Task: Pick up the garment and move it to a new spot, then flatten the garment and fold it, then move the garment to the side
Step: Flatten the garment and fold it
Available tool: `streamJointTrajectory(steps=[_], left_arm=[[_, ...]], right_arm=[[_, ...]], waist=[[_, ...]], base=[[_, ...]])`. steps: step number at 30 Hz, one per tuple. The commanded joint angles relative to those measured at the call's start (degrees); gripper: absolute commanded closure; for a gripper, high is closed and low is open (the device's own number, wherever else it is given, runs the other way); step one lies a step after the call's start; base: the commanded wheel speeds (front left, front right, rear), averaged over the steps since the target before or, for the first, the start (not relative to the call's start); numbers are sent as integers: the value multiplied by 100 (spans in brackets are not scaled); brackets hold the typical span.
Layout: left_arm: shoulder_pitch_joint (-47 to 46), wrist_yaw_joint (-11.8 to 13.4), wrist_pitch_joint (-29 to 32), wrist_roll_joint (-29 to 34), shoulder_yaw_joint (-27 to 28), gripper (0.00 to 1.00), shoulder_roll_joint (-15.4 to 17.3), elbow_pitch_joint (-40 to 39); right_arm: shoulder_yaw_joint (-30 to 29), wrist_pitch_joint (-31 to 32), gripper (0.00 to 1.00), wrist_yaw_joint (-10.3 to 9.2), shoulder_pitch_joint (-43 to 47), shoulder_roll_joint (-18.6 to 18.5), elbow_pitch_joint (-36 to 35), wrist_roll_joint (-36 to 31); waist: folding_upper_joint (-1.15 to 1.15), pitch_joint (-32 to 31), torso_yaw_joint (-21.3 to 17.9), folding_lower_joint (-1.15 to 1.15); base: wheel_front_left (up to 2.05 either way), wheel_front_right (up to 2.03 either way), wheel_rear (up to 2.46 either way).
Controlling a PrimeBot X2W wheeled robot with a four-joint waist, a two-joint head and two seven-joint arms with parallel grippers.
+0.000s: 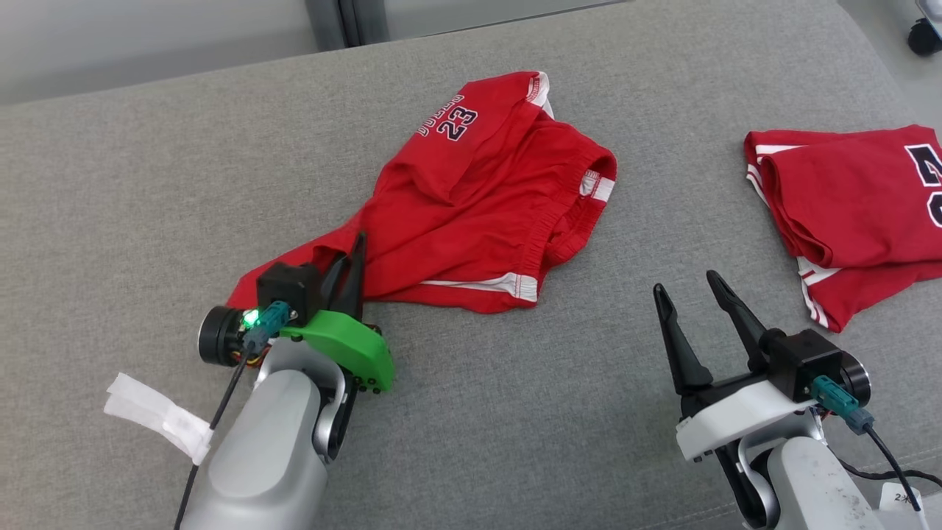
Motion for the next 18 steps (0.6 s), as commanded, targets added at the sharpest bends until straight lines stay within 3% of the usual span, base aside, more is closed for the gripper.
streamJointTrajectory(steps=[1, 11, 18], left_arm=[[159, -68, -1, 156, -6, 100, 24, -155], [651, -276, -1, 691, -593, 100, 155, -1524], [901, -307, 582, 97, -621, 100, 334, -2453]], right_arm=[[-18, -27, 0, -9, -17, -19, -1, 8], [-106, -27, 0, -9, 255, -20, 106, 101], [-170, -27, 0, -9, 442, -20, 162, 133]], waist=[[0, -70, 64, 0], [0, -603, 325, 0], [0, -896, 423, 0]], base=[[0, 0, 0], [0, 0, 0], [0, 0, 0]])
